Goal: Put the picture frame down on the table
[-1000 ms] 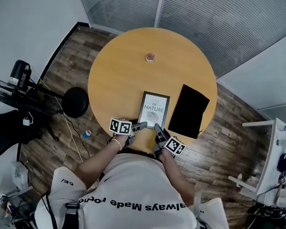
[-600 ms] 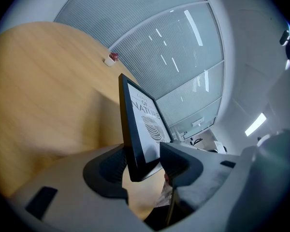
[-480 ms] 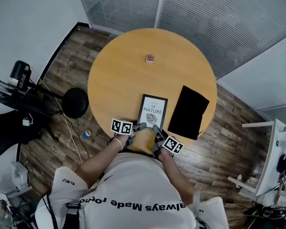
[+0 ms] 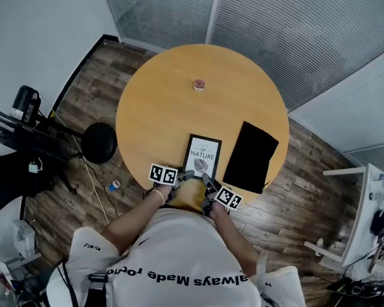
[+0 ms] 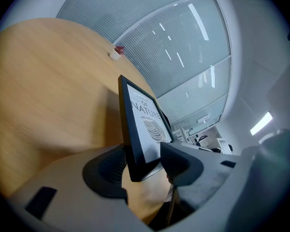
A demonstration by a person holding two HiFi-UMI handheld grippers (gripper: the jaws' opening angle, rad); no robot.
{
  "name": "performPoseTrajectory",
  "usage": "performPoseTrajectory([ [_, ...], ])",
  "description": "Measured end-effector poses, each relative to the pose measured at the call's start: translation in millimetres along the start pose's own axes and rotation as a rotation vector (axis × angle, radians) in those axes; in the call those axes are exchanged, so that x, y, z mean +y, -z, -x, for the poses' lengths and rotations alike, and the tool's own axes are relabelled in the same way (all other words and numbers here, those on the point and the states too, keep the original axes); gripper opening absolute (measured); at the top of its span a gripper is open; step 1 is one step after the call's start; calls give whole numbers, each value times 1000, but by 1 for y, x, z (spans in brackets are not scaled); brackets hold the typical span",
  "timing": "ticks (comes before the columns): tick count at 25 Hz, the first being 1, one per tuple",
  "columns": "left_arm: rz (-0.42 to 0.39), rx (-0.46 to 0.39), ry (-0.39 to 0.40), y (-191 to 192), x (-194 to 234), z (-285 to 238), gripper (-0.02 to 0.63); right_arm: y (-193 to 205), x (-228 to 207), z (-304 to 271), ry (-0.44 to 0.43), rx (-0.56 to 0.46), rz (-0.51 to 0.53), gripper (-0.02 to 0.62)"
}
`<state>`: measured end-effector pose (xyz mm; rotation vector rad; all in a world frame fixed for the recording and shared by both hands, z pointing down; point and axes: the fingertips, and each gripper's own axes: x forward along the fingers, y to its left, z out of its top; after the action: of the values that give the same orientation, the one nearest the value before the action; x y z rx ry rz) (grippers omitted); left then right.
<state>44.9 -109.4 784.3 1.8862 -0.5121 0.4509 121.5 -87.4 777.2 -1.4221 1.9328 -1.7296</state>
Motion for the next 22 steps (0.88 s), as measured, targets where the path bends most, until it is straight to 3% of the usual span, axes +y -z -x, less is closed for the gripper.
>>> performPoseTrajectory([
  [22, -6, 90, -76, 9, 24, -16, 216, 10, -25, -16, 93, 97, 0, 158],
])
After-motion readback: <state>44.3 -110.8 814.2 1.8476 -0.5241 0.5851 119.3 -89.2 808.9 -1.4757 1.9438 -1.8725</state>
